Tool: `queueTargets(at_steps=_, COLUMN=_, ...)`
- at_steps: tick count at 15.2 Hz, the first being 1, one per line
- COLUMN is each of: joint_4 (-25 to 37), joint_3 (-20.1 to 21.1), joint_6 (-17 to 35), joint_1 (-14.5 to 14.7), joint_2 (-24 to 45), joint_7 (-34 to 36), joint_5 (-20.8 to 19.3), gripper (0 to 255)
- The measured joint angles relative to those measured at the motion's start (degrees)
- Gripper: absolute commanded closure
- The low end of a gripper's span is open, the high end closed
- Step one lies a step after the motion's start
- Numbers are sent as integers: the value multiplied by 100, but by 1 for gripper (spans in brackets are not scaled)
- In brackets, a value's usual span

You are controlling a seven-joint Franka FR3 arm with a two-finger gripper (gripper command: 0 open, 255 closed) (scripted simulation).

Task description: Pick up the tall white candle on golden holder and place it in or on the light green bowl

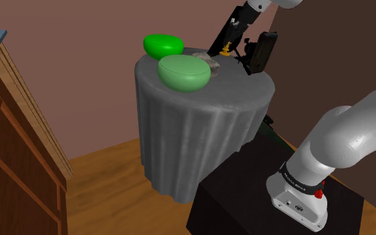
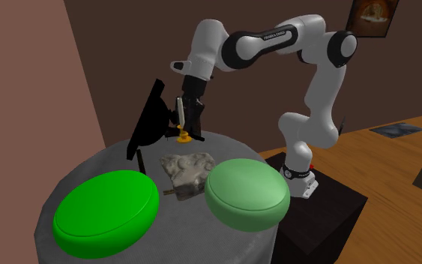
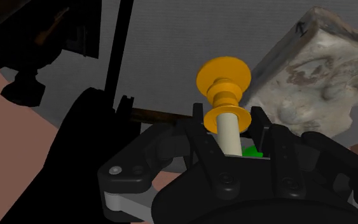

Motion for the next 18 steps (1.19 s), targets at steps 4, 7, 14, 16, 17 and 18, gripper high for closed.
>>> queueTargets(at_steps=4, joint_4=303, joint_3=18, joint_6=-317, joint_1=-6, joint_2=-19, joint_7=68, joint_5=-35, gripper=255)
queueTargets(at_steps=7, joint_4=539, joint_3=30, joint_6=-526, joint_1=-1, joint_2=5, joint_7=114, joint_5=-45, gripper=255)
queueTargets(at_steps=14, joint_4=1112, joint_3=40, joint_6=-1059, joint_1=3, joint_2=41, joint_7=199, joint_5=-72, gripper=255)
queueTargets(at_steps=16, joint_4=1268, joint_3=45, joint_6=-1189, joint_1=8, joint_2=67, joint_7=226, joint_5=-73, gripper=255)
queueTargets(at_steps=17, joint_4=1359, joint_3=45, joint_6=-1260, joint_1=11, joint_2=86, joint_7=236, joint_5=-72, gripper=255)
queueTargets(at_steps=18, joint_4=1355, joint_3=97, joint_6=-1269, joint_1=24, joint_2=62, joint_7=308, joint_5=-89, gripper=255)
